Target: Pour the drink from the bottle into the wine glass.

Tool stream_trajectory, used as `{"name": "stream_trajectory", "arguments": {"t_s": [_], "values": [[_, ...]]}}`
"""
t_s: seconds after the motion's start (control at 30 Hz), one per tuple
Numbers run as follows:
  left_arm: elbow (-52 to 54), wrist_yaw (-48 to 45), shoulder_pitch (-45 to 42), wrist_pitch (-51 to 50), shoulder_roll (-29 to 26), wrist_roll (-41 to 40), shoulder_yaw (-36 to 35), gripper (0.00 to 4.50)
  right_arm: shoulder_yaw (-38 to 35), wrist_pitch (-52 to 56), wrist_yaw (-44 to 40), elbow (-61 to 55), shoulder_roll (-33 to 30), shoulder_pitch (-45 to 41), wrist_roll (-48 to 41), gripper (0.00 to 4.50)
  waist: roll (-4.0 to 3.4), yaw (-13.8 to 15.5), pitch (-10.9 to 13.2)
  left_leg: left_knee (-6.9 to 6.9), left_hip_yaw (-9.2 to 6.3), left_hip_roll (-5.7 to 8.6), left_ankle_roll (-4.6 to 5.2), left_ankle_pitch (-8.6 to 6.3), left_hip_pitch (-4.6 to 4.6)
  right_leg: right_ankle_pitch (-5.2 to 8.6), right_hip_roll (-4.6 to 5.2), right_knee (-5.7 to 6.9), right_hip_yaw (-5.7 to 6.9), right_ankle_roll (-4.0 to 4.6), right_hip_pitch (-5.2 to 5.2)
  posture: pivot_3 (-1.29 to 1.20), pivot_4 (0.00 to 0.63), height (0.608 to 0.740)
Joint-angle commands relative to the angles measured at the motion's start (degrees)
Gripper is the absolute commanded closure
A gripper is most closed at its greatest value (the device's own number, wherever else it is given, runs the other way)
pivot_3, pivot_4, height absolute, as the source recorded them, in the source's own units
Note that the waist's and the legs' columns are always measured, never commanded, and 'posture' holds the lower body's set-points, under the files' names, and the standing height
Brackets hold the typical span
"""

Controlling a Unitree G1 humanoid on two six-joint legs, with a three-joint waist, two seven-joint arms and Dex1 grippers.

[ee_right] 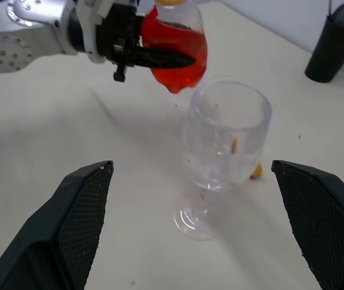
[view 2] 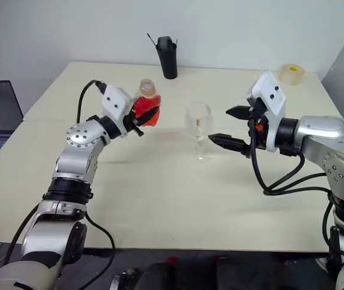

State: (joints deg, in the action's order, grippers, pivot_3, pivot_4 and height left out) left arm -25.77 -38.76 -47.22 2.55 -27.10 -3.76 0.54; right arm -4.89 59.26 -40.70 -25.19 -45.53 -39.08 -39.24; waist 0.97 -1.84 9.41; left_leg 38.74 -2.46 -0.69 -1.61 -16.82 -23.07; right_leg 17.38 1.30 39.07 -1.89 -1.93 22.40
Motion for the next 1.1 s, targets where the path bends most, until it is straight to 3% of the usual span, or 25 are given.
{"name": "stream_trajectory", "arguments": {"t_s": [0.03, 0.4, 0.83, 1.1], "values": [[3.55, 0.52, -3.72, 3.38, -1.21, 2.17, 0.70, 3.10, -3.01, -2.77, 1.05, -2.89, 0.61, 1.73, -0.41, 0.00, 0.00, 0.13, 0.00, 0.00, 0.01, 0.01, 0.00, 0.00, -0.01, 0.00, 0.01, 0.00, -0.01, 0.00, 0.00, 0.00, 0.150, 0.740], [-3.96, 7.80, -8.36, 14.17, -1.69, 13.59, 5.89, 3.10, -2.51, -19.77, 3.34, -4.30, 6.86, 12.77, 6.38, 0.00, 0.02, 0.32, 0.01, 0.02, 0.07, 0.05, -0.01, 0.00, -0.02, 0.00, 0.03, -0.02, -0.01, -0.01, -0.01, 0.00, 0.150, 0.740], [-9.85, 12.06, -12.95, 20.73, -1.71, 20.84, 9.39, 3.10, -0.08, -31.45, 3.55, -5.35, 12.36, 19.39, 11.06, 0.00, 0.02, 0.26, 0.01, 0.02, 0.12, 0.07, -0.05, 0.03, 0.02, 0.00, 0.00, 0.01, 0.12, -0.01, 0.00, 0.00, 0.150, 0.740], [-10.27, 15.07, -14.56, 21.45, -1.12, 24.52, 10.96, 3.10, 2.34, -32.78, 4.33, -5.36, 13.56, 20.47, 13.05, 0.00, 0.01, 0.29, 0.01, 0.03, 0.13, 0.07, -0.10, 0.06, 0.03, 0.00, 0.00, 0.02, 0.15, -0.02, 0.00, 0.00, 0.150, 0.740]]}}
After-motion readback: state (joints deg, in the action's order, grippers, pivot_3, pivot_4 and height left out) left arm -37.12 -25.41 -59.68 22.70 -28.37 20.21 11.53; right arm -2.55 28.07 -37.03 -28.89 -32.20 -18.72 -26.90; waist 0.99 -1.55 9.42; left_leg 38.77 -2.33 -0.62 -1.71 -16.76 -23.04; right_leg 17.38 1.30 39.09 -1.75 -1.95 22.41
